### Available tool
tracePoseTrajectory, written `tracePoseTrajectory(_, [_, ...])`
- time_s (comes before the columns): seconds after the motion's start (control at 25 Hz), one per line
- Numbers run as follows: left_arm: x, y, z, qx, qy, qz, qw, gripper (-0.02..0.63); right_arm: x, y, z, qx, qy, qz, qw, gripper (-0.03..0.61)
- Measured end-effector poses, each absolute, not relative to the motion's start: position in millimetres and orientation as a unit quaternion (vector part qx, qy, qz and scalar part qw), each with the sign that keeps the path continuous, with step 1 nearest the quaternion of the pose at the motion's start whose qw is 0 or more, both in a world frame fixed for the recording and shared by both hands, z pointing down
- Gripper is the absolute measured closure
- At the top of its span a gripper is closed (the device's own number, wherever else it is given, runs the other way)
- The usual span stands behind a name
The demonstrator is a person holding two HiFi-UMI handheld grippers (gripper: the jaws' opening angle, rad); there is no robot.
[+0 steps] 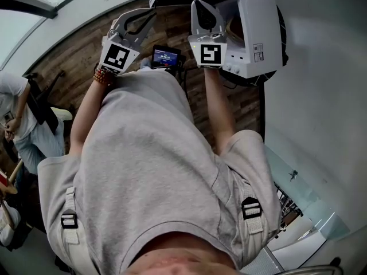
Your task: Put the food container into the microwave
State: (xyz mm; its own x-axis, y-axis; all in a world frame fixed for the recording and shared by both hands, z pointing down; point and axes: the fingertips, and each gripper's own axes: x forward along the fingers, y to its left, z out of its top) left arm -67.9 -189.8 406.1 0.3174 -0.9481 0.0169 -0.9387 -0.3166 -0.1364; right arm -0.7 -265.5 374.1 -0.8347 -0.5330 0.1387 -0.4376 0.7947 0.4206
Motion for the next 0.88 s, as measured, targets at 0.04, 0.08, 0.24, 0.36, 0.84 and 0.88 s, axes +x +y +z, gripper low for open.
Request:
tracePoseTrajectory(0.04, [-68, -190, 404, -0.809, 0.583, -0.045, 0.054, 0.578, -3, -262, 371, 0.254, -0.941, -0.189, 0.120, 0.565])
tracePoseTrajectory(0.08, [-67, -190, 403, -0.809, 0.583, -0.043, 0.058, 0.578, -5, -259, 369, 0.249, -0.944, -0.188, 0.110, 0.565])
tracePoseTrajectory(0.24, [-61, -190, 400, -0.811, 0.580, -0.036, 0.067, 0.581, -8, -246, 365, 0.224, -0.950, -0.193, 0.097, 0.565])
tracePoseTrajectory(0.36, [-60, -186, 396, -0.811, 0.581, -0.031, 0.067, 0.583, -12, -237, 361, 0.215, -0.953, -0.195, 0.090, 0.565])
tracePoseTrajectory(0.84, [-83, -168, 394, -0.792, 0.608, -0.019, 0.058, 0.598, -45, -208, 365, 0.174, -0.964, -0.186, 0.077, 0.565])
tracePoseTrajectory(0.88, [-85, -166, 394, -0.789, 0.612, -0.021, 0.059, 0.600, -48, -206, 365, 0.171, -0.964, -0.186, 0.077, 0.565])
